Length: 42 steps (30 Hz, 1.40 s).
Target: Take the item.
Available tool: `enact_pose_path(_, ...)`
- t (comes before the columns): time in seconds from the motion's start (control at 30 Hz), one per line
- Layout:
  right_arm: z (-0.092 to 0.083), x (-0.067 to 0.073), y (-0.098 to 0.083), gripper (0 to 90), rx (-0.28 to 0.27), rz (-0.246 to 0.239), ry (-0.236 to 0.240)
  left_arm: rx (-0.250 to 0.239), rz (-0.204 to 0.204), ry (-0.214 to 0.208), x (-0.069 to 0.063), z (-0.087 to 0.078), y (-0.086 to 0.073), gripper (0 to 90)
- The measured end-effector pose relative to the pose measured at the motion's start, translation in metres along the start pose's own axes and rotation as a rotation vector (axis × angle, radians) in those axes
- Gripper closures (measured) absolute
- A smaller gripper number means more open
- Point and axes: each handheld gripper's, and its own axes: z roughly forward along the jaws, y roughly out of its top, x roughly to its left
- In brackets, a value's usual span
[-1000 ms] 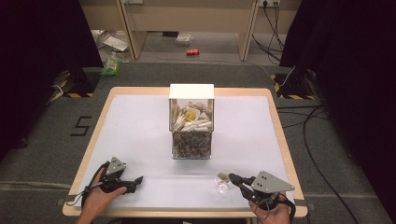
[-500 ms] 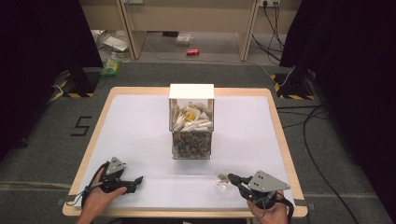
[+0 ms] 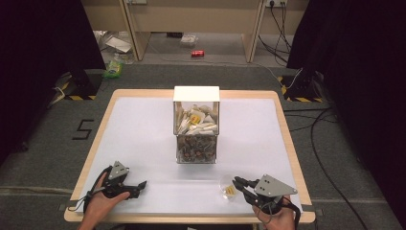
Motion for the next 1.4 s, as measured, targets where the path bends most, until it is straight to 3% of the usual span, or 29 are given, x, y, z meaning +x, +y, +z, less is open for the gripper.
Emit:
enact_pose_path(0.43,-0.002,-0.004,0.001,77.7,-0.032,0.033,-0.015,0.0,0.001,0.0,0.0,0.0,0.0,9.7)
enact_pose_path(1.0,-0.005,-0.021,-0.002,61.9,-0.062,0.113,-0.088,0.0,0.0,-0.001,0.0,0.0,0.0,9.6)
enact_pose_path(1.17,0.001,-0.029,-0.005,54.7,-0.069,0.146,-0.129,0.0,0.0,-0.001,0.0,0.0,0.0,9.7)
enact_pose_path(1.4,0.006,-0.052,-0.01,49.9,-0.07,0.191,-0.201,0.001,0.001,-0.002,0.0,0.0,0.0,9.6)
